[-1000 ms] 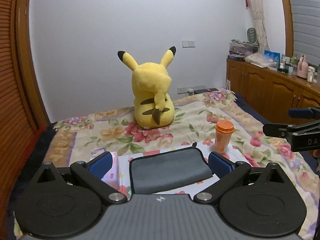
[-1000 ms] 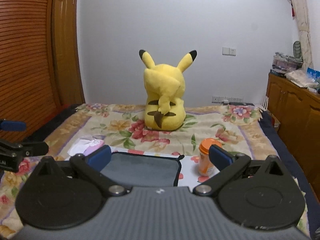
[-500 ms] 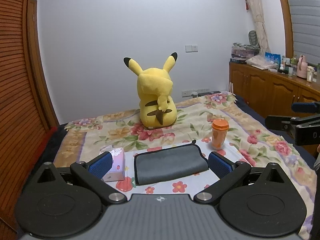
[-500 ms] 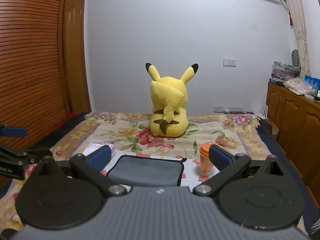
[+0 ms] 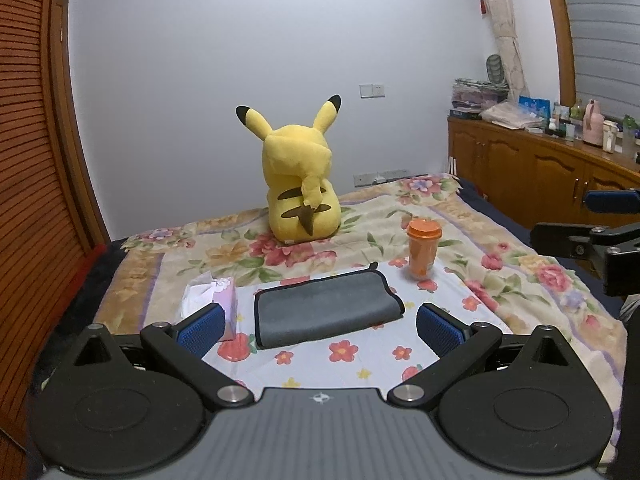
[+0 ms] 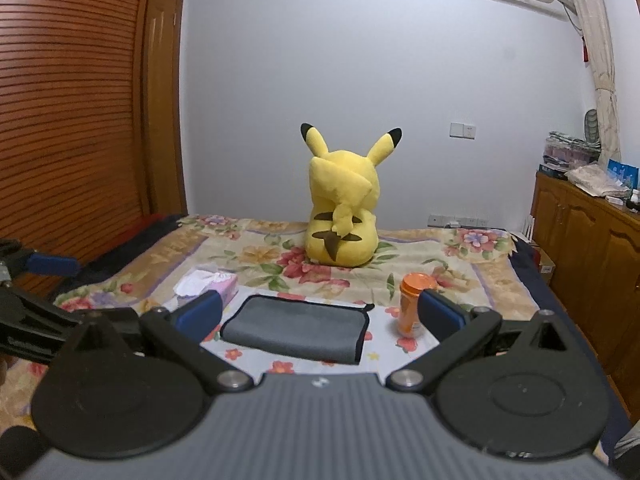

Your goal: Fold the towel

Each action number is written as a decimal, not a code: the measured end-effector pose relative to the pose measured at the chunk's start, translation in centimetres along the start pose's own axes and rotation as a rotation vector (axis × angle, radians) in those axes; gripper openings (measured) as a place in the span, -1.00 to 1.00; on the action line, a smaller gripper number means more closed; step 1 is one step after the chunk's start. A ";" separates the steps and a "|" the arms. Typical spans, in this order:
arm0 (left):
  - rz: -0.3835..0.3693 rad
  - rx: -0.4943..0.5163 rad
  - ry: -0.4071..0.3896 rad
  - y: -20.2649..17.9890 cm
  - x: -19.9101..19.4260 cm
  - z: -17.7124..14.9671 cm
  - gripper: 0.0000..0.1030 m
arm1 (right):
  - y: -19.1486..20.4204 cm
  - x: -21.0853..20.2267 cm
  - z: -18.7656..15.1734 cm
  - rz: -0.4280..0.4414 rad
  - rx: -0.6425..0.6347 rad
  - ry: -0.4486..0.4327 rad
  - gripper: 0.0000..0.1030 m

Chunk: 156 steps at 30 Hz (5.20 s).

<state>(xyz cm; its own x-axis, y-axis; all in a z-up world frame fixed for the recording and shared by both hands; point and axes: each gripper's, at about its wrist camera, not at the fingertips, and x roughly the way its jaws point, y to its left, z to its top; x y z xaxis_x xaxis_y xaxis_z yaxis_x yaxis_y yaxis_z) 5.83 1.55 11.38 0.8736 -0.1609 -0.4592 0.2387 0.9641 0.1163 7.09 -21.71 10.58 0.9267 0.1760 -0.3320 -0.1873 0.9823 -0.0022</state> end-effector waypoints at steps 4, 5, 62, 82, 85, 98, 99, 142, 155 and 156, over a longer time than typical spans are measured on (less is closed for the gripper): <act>-0.007 -0.020 -0.009 -0.1 -0.5 -0.9 1.00 | 0.2 -0.8 -0.8 0.003 0.016 -0.006 1.00; -0.003 -0.024 -0.014 -0.1 -0.7 -1.1 1.00 | 0.3 -1.1 -1.0 0.001 0.015 -0.008 1.00; 0.050 -0.099 0.067 -2.9 2.8 -17.3 1.00 | -0.9 0.5 -18.3 -0.054 0.119 0.157 1.00; 0.061 -0.092 -0.048 -2.9 1.6 -17.0 1.00 | -1.6 -0.1 -18.5 -0.075 0.146 0.065 1.00; 0.061 -0.095 -0.061 -2.9 1.4 -16.9 1.00 | -1.7 -0.4 -18.4 -0.079 0.144 0.040 1.00; 0.068 -0.103 -0.103 -2.8 0.7 -16.3 1.00 | -1.9 -1.3 -18.0 -0.093 0.144 -0.039 1.00; 0.069 -0.106 -0.104 -2.8 0.7 -16.3 1.00 | -1.8 -1.4 -18.0 -0.093 0.144 -0.043 1.00; 0.075 -0.108 -0.102 -2.4 0.8 -16.5 1.00 | -2.5 -1.6 -18.0 -0.100 0.141 -0.055 1.00; 0.076 -0.109 -0.103 -2.4 0.8 -16.5 1.00 | -2.7 -1.7 -18.0 -0.101 0.141 -0.056 1.00; 0.076 -0.108 -0.103 -2.4 0.8 -16.5 1.00 | -2.8 -1.7 -18.1 -0.101 0.141 -0.055 1.00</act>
<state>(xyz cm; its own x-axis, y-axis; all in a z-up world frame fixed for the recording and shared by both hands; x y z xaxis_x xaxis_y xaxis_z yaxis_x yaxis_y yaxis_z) -1.02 2.62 -3.83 0.9275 -0.1025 -0.3596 0.1285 0.9905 0.0491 0.17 -25.90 -5.89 0.9558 0.0758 -0.2842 -0.0490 0.9937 0.1004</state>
